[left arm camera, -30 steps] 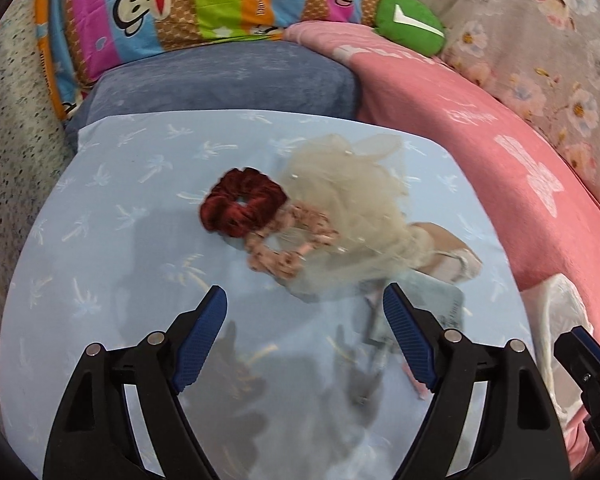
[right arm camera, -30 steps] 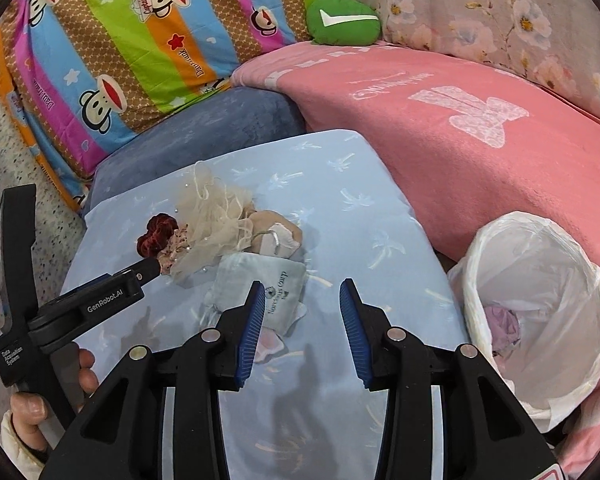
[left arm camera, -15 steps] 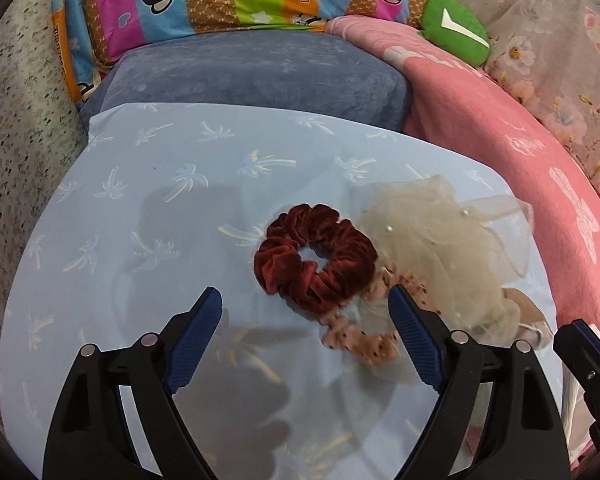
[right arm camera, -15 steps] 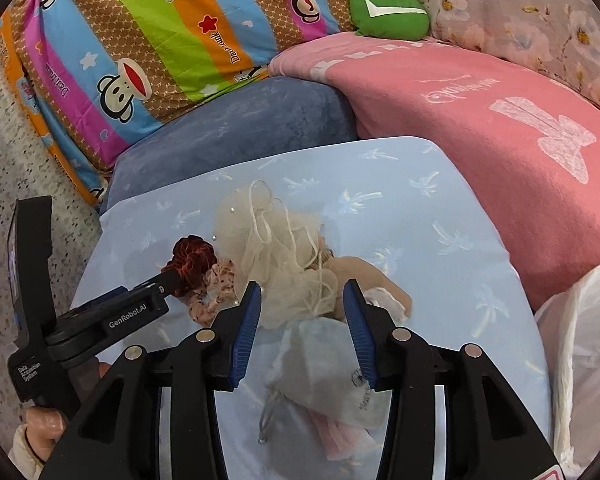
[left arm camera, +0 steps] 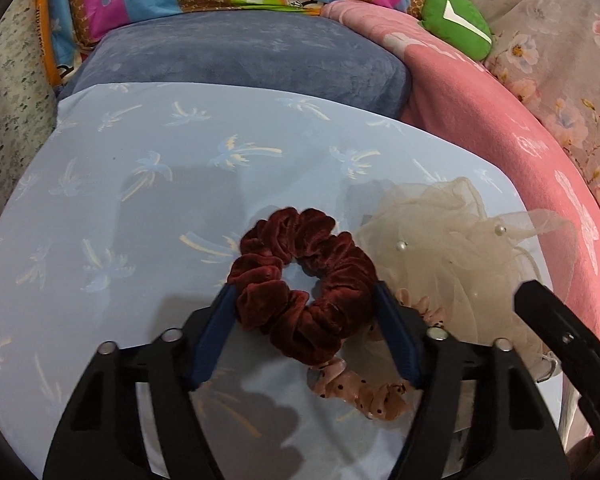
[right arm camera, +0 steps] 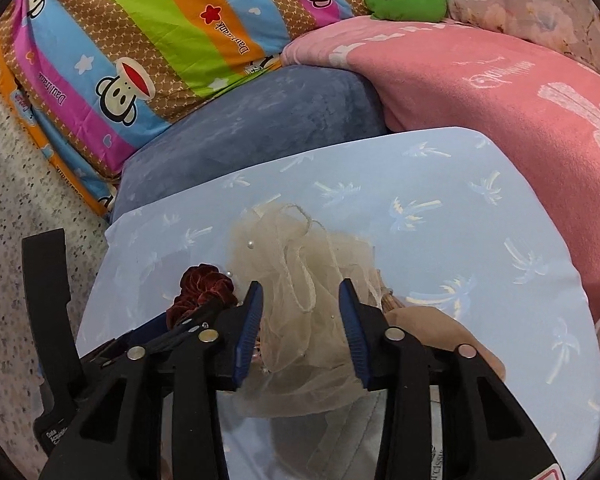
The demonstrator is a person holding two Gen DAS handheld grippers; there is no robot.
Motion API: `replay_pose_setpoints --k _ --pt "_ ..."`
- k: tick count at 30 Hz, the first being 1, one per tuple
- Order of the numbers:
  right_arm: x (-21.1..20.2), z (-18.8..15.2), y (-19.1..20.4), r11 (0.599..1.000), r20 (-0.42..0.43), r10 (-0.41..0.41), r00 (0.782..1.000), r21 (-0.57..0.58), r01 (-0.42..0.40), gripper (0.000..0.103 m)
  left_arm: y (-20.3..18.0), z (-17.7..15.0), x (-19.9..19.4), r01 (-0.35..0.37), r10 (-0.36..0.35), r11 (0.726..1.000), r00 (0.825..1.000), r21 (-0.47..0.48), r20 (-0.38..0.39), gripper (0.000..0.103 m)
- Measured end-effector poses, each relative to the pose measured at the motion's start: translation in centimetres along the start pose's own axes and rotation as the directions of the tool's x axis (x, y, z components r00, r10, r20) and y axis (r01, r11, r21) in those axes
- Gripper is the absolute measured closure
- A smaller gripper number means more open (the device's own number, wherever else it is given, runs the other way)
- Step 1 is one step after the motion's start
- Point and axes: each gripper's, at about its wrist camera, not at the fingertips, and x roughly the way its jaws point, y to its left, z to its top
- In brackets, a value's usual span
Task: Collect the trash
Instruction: 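Grasp the red velvet scrunchie with the left tool while the right holds the tulle bow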
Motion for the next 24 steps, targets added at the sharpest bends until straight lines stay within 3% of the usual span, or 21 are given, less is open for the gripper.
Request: replay_pose_setpoints --k 2,8,10,11,24 --pt "0.4 -0.2 0.2 1.0 -0.019 0.005 1.0 0.001 -0.005 0.101 -0.1 -0.1 -0.1 0.011 -0.011 1.0 1.0 0.006 0.001 0.061" --pt "-1.7 -1.4 0.2 1.0 0.011 0.011 1.0 0.001 -0.011 0.102 -0.7 -0.6 -1.6 0.023 -0.023 1.0 1.0 0.013 0.02 0.076" --pt "-3.0 -1.6 0.1 1.0 0.024 0.016 1.0 0.002 -0.016 0.102 -0.9 -0.7 -2.4 0.034 -0.035 0.999 0.999 0.013 0.022 0.094" --pt "-3.8 -1.8 0.1 1.0 0.034 0.015 0.999 0.0 -0.015 0.102 -1.1 -0.9 -2.8 0.039 -0.039 0.999 0.999 0.015 0.022 0.097" --pt "-15.1 -4.4 -1.3 1.0 0.176 -0.01 0.984 -0.004 0.011 0.102 -5.5 -4.1 -8.6 0.09 -0.097 0.99 0.993 0.106 0.066 0.099"
